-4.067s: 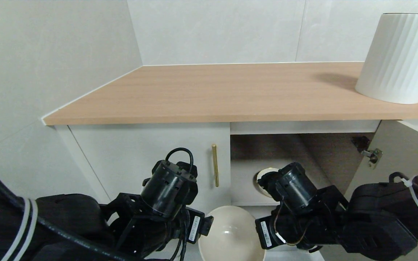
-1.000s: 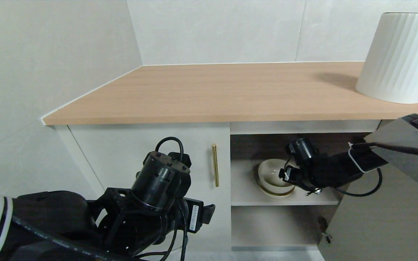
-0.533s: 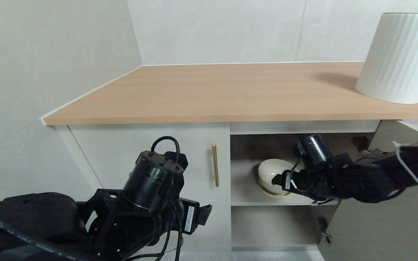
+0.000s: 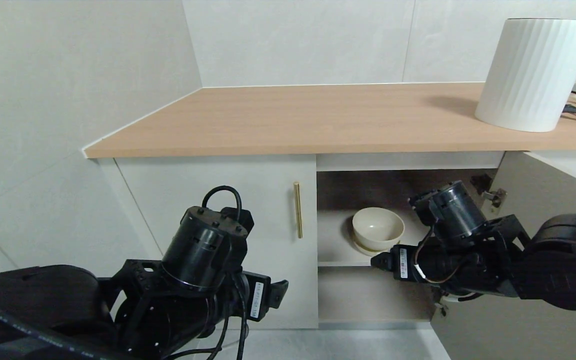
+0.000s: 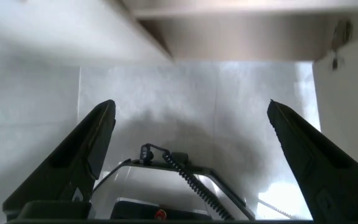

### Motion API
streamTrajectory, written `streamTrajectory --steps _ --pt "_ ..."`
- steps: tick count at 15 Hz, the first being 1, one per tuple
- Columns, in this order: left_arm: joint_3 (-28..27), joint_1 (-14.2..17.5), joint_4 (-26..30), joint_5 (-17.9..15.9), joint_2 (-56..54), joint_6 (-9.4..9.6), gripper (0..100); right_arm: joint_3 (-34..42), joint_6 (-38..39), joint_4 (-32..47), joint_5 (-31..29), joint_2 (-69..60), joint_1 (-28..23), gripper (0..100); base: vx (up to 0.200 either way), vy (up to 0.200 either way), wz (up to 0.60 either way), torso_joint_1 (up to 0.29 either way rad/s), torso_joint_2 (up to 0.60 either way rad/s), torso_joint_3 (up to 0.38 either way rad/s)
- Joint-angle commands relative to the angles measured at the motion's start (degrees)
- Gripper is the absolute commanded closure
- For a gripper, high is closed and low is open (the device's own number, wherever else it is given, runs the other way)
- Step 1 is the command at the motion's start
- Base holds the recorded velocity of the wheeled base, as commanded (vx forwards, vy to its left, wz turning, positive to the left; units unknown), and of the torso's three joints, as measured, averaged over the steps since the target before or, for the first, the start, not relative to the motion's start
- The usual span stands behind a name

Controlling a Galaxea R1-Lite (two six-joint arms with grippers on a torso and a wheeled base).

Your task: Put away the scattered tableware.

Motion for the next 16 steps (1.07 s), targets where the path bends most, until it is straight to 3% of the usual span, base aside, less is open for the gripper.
streamTrajectory --steps 1,16 --pt "0.0 -0.1 0.0 0.0 0.2 -0.04 0 -0.1 0.0 0.0 0.0 -0.3 0.2 0 -0.2 0.0 0.0 -0.002 0.0 0.007" --pt "0.1 -0.1 0.0 0.0 0.5 0.05 0 0.1 0.0 0.1 0.0 -0.6 1.4 0 -0.2 0.0 0.0 0.004 0.0 0.0"
